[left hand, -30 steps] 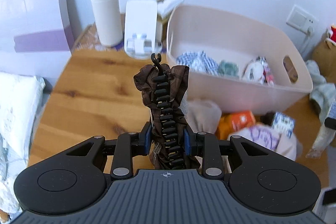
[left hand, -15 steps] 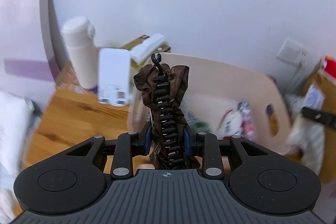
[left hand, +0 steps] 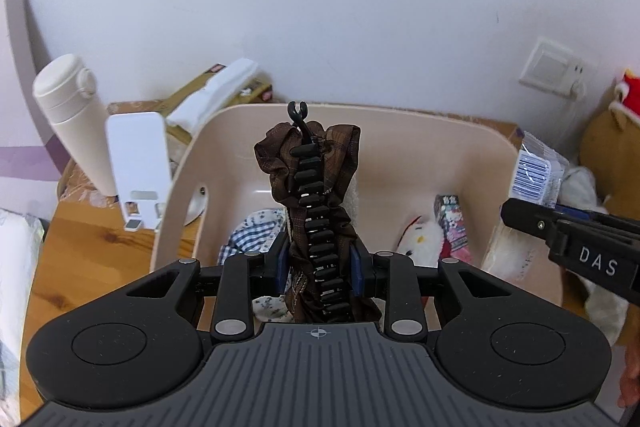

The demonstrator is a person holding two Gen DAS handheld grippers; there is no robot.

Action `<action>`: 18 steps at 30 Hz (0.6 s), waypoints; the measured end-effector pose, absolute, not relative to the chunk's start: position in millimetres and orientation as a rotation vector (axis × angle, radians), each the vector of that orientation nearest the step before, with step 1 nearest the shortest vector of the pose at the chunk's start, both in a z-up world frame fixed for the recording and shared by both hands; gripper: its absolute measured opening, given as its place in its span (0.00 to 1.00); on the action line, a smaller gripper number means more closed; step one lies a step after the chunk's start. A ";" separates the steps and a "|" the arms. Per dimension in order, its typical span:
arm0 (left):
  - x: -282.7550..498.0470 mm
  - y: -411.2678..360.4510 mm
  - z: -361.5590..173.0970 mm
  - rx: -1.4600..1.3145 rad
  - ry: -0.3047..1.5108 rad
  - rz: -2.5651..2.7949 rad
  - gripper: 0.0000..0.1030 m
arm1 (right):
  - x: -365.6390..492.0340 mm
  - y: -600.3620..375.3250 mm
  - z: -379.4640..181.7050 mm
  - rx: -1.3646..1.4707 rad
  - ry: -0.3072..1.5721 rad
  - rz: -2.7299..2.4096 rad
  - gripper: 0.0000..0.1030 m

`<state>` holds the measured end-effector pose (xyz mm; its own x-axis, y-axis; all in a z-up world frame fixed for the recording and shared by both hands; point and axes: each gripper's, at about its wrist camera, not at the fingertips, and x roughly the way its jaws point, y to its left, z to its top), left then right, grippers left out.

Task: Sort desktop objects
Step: 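Carry the hair tie with the left gripper toward the basket while the right gripper carries the packet there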

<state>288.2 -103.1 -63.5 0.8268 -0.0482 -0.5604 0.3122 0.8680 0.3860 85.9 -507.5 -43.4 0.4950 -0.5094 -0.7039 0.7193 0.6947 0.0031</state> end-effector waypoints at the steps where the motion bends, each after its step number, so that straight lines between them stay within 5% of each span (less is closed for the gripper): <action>1: 291.1 -105.7 -67.7 0.504 0.574 -0.194 0.29 | 86.4 -508.3 -46.4 0.312 0.746 -0.755 0.26; 9: 309.1 -103.5 -92.8 0.557 0.663 -0.175 0.30 | 80.5 -515.0 -62.4 0.335 0.824 -0.678 0.27; 12: 301.7 -104.1 -93.4 0.571 0.633 -0.167 0.32 | 78.0 -509.4 -64.7 0.283 0.836 -0.652 0.36; 14: 299.0 -103.5 -92.9 0.571 0.645 -0.167 0.55 | 74.5 -506.6 -63.4 0.276 0.822 -0.639 0.43; 18: 290.3 -102.2 -90.1 0.566 0.626 -0.164 0.68 | 69.9 -499.4 -57.6 0.268 0.802 -0.627 0.68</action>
